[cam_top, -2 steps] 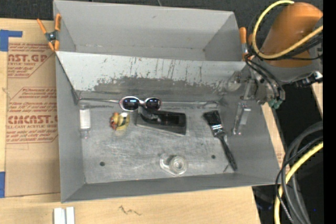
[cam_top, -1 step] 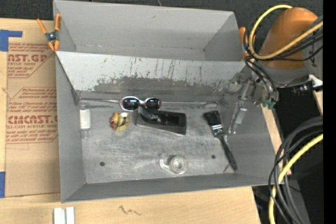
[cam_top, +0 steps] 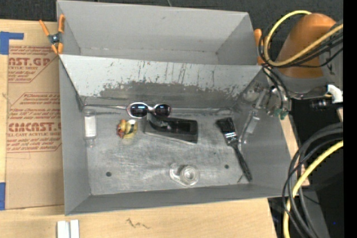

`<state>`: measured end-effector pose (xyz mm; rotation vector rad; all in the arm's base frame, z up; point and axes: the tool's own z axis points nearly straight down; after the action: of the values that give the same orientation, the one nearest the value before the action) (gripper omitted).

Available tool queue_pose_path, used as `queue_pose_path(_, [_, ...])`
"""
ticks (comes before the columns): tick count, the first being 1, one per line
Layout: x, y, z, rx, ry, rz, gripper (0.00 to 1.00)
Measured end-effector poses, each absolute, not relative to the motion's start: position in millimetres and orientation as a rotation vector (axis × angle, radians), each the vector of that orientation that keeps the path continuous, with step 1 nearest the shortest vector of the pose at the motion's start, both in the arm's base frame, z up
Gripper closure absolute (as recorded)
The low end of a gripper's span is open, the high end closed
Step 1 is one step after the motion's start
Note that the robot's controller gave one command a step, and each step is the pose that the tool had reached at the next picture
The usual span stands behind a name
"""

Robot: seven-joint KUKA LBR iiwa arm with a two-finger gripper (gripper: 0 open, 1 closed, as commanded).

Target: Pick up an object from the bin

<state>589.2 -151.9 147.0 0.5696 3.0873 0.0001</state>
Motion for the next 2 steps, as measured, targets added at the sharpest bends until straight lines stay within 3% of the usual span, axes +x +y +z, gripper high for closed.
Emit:
queue_pose_path(1, [589.1,-151.0,67.5,0.498,3.103,0.012,0.0])
queue_pose_path(2, [585.8,-144.6,70.4,1.085,2.945,0.001,1.0])
